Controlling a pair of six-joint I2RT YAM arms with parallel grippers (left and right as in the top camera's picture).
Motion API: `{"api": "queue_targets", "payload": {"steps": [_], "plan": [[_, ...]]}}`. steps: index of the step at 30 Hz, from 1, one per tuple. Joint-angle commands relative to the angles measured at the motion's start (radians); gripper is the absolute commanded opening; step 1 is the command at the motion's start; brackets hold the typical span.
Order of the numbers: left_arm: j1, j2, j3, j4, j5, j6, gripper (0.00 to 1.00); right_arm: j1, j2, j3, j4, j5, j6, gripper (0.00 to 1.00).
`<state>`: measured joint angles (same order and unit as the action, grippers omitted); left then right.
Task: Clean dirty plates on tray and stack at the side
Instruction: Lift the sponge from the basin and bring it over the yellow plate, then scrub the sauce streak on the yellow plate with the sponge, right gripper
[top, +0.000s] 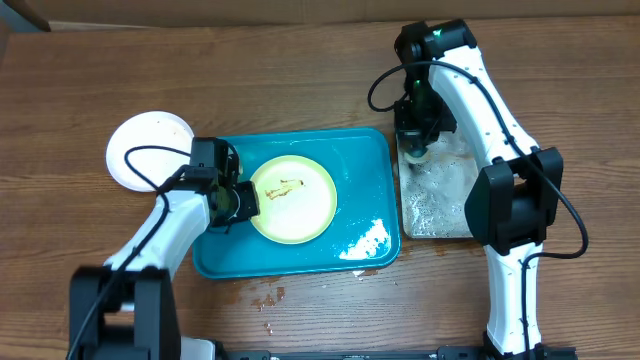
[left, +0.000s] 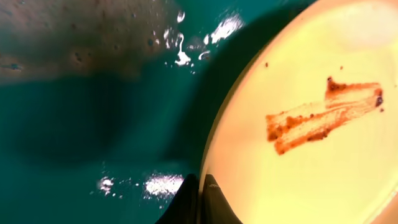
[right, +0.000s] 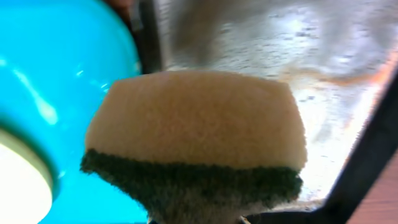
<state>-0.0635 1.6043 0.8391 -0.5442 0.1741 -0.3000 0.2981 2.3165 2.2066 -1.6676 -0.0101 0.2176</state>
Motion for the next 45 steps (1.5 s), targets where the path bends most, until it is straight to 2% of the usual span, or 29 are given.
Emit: {"api": "queue_targets", "payload": {"steps": [1, 7, 12, 17, 23, 28, 31, 45], "plan": [[0.004, 0.09, 0.016, 0.017, 0.039, 0.016, 0.04, 0.043, 0.001, 0.03, 0.002, -0.11, -0.098, 0.04], [0.004, 0.203, 0.017, 0.052, 0.094, 0.015, 0.04, 0.114, 0.001, 0.03, 0.006, -0.224, -0.196, 0.04], [0.004, 0.215, 0.018, 0.059, 0.106, 0.017, 0.04, 0.176, 0.001, 0.029, 0.031, -0.37, -0.279, 0.04], [0.004, 0.215, 0.023, 0.06, 0.133, 0.016, 0.04, 0.233, 0.001, 0.029, 0.086, -0.615, -0.354, 0.04], [0.004, 0.215, 0.023, 0.06, 0.133, 0.016, 0.04, 0.29, 0.001, 0.029, 0.159, -0.814, -0.352, 0.04], [0.004, 0.215, 0.023, 0.055, 0.133, 0.016, 0.04, 0.318, 0.001, 0.016, 0.226, -0.757, -0.242, 0.04], [0.004, 0.215, 0.023, 0.05, 0.133, 0.016, 0.04, 0.318, 0.001, -0.013, 0.257, -0.751, -0.225, 0.04], [0.004, 0.215, 0.023, 0.025, 0.134, 0.031, 0.04, 0.302, 0.001, -0.298, 0.514, -0.52, 0.047, 0.04]]}}
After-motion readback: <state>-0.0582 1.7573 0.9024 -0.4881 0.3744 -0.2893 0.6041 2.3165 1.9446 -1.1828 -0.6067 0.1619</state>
